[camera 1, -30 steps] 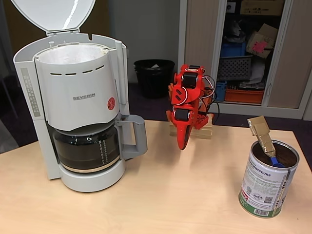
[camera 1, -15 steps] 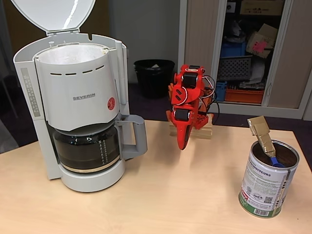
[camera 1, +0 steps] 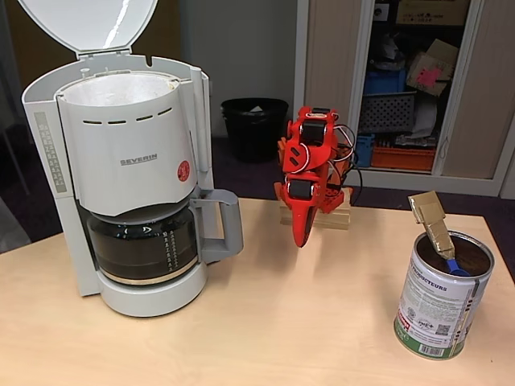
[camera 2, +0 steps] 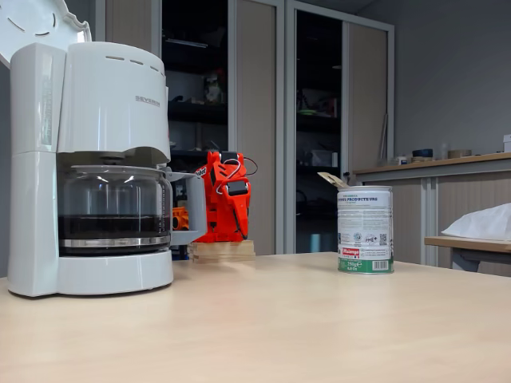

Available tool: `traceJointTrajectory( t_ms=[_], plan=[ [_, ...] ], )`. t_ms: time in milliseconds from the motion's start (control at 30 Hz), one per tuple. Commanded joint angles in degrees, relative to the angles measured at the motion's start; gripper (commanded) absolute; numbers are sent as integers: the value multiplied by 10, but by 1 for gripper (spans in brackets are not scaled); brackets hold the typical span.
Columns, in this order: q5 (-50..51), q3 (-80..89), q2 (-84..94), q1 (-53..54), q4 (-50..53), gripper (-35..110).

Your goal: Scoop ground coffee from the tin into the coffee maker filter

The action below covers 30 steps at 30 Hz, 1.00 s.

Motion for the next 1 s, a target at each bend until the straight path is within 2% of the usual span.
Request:
traceJointTrajectory(
  t_ms=[0,133,167,200,233,267,300,333,467,633,700,867,900,933,967],
  plan=[
    [-51,4,0,12,6,0],
    [-48,4,-1,17,6,0],
    [-20,4,-1,17,-5,0],
    [27,4,-1,15,-23,0],
    [129,4,-1,15,-37,0],
    [303,4,-1,15,-26,0],
    [371,4,-1,9,-5,0],
    [368,4,-1,-18,-20,0],
    [250,4,-2,-113,-141,0],
    [163,4,-1,-112,-258,0],
    [96,4,1,-120,-288,0],
    [81,4,2,-141,-324,0],
    [62,4,1,-150,-332,1],
    [31,4,-1,-164,-346,9],
    [45,3,-2,-169,-354,14]
  ],
)
